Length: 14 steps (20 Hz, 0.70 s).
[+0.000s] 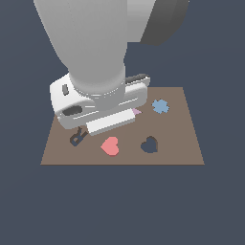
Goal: Insert a designated object into the corresponding slot on a board.
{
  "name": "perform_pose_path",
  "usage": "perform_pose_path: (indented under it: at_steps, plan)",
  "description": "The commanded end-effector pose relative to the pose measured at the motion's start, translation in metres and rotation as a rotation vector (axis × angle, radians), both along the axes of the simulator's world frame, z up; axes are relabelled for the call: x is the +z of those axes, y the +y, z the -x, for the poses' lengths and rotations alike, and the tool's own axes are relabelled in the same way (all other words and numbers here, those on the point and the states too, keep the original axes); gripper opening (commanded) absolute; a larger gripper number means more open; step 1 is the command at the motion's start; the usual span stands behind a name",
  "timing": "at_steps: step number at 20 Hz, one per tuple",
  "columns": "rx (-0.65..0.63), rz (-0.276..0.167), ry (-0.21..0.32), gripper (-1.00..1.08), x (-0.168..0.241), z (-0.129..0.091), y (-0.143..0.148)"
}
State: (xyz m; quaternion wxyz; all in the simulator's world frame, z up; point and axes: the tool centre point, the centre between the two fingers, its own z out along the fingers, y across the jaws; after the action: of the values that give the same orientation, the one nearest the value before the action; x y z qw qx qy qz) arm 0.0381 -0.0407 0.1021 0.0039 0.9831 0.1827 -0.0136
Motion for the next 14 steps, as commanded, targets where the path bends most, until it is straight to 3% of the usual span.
perform_pose_path:
  at_steps: [1,14]
  plan:
    - [0.086,-0.004,-0.004,1.00,-0.010,-0.010,-0.001]
    - [0.404,-0.016,-0.019,1.00,-0.044,-0.051,0.005]
